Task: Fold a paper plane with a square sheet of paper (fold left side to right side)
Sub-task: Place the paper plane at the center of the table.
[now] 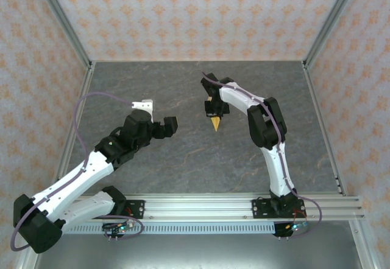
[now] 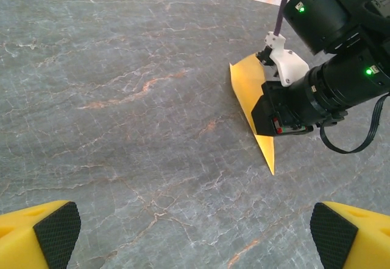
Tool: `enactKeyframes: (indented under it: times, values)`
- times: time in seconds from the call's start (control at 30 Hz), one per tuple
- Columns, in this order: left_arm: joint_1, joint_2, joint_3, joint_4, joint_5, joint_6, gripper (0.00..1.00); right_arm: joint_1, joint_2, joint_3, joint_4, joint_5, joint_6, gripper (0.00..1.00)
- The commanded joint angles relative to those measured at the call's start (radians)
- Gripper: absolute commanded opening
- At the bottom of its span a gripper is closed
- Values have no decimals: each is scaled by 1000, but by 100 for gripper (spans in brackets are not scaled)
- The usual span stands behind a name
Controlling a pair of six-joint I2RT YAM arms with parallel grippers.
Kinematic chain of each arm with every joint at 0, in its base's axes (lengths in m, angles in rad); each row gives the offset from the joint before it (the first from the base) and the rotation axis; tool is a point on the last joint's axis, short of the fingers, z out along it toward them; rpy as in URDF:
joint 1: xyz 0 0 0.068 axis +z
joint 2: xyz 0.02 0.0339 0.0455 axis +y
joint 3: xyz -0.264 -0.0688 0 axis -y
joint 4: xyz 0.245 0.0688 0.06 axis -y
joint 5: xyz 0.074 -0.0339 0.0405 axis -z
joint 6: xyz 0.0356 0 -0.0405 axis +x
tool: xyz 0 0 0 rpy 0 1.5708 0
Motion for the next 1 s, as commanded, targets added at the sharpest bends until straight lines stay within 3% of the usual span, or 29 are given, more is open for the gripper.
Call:
enactKeyframes:
  times: [0.0, 0.17, 0.4, 0.73, 0.87, 0.97]
  values:
    - [7, 3, 33, -19, 12, 27, 100, 0, 15, 25, -47, -10, -12, 14]
    - [6, 9, 41, -22, 5, 30, 100, 0, 0, 40, -73, -11, -19, 21]
    - [22, 54, 74, -69, -97, 26, 100, 5, -88, 31, -106, 19, -29, 34]
    - [225, 73, 54, -4, -20, -26, 100, 9, -376, -126, -97, 131, -39, 62]
    - [351, 75, 51, 34, 19, -35, 100, -24, -581, -306, 43, 213, -55, 73]
    - [443, 81, 40, 54, -30, -42, 100, -95, -730, -463, 181, 265, -46, 83]
